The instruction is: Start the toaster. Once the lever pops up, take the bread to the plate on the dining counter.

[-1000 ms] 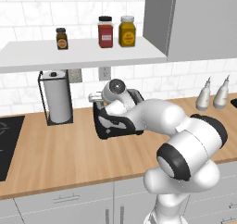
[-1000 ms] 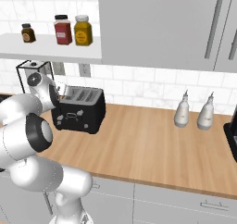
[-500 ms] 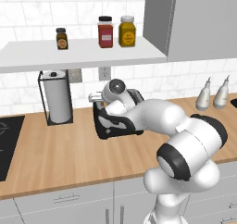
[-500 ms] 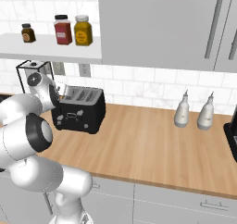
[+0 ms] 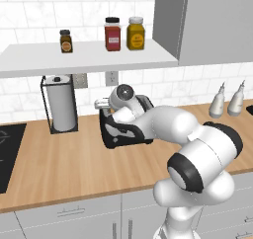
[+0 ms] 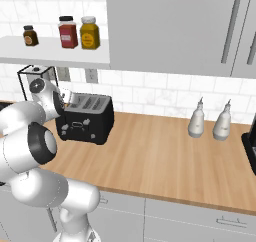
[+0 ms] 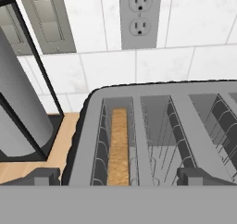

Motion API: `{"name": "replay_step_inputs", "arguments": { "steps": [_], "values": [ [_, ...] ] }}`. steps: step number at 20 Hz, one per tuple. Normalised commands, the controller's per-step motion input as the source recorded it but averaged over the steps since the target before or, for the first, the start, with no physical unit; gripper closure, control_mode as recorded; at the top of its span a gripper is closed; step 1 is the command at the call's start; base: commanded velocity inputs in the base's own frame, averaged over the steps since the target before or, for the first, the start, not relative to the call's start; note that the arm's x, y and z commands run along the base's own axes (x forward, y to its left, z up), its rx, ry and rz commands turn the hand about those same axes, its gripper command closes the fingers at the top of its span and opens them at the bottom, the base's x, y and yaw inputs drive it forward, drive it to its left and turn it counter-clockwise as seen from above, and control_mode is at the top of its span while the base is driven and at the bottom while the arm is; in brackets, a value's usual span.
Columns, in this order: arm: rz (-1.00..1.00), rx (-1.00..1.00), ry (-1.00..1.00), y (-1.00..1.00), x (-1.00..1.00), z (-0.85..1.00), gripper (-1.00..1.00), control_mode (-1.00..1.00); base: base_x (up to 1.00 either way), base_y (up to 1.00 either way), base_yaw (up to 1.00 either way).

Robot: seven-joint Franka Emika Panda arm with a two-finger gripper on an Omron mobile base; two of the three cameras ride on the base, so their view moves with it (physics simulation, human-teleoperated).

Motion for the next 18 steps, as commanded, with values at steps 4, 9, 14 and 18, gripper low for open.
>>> {"name": "replay_step_inputs", "arguments": {
  "steps": [4,9,14,18],
  "values": [
    [0.0,0.0,0.0,0.0,0.0,0.0,-1.0,-1.0,0.0,0.0,0.0],
    [0.0,0.0,0.0,0.0,0.0,0.0,-1.0,-1.0,0.0,0.0,0.0],
    [0.0,0.0,0.0,0.0,0.0,0.0,-1.0,-1.0,0.0,0.0,0.0],
    [0.0,0.0,0.0,0.0,0.0,0.0,-1.0,-1.0,0.0,0.0,0.0]
  ]
}}
